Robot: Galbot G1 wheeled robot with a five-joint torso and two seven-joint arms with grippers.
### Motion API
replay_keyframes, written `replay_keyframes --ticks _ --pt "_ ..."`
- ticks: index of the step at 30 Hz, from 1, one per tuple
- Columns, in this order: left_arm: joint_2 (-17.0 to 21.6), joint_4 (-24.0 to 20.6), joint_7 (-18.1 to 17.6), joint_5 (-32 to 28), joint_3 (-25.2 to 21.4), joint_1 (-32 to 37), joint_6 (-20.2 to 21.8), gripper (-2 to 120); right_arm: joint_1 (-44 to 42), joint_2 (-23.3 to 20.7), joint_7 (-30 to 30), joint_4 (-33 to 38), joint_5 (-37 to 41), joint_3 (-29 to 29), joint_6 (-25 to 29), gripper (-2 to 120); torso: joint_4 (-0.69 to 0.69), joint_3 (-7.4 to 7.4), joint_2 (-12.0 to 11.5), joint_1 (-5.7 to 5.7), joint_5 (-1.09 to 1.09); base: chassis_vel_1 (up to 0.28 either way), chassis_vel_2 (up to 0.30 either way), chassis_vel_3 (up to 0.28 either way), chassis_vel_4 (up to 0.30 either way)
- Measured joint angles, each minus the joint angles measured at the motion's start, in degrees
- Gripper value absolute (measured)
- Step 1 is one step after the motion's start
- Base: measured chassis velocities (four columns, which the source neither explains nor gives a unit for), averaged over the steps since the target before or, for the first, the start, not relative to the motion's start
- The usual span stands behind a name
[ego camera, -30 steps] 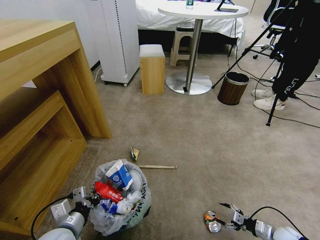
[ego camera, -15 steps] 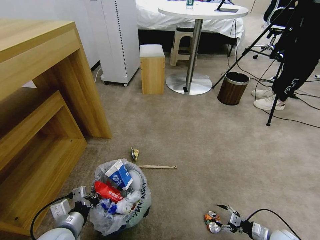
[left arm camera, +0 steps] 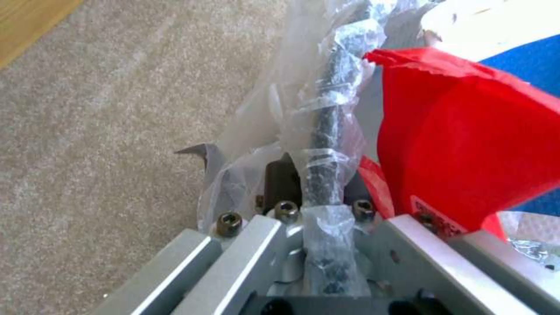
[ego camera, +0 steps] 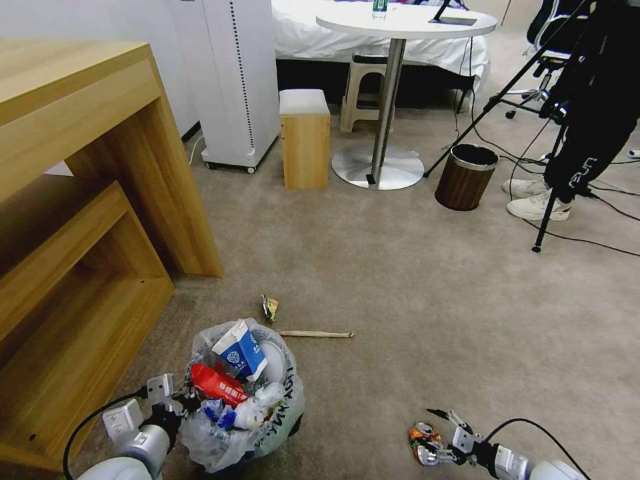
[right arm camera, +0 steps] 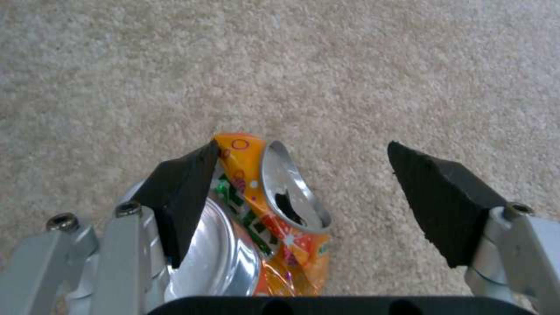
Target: Pick up the trash bin and place the garbage on the floor into it.
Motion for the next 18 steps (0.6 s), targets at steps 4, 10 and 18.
replay_keyframes --ticks 4,10,18 --pt "-0.1 0.0 0.0 0.0 0.2 -0.2 -0.1 0 0.0 -0.4 0.0 0.3 0.0 -0.5 -0.2 75 0.00 0.00 0.0 0.00 0.04 0.000 0.000 0.000 0.000" --pt "-0.3 0.8 0.1 0.2 0.4 -0.8 -0.3 0 -1.8 -4.7 0.0 3.4 0.7 0.0 -0.4 73 -0.01 0.01 0.0 0.00 0.02 0.000 0.000 0.000 0.000" --pt "-0.5 1.3 0.1 0.2 0.7 -1.4 -0.3 0 -1.4 -10.1 -3.1 6.9 3.9 -0.4 -0.4 73 -0.01 0.01 0.0 0.01 -0.01 0.000 0.000 0.000 0.000"
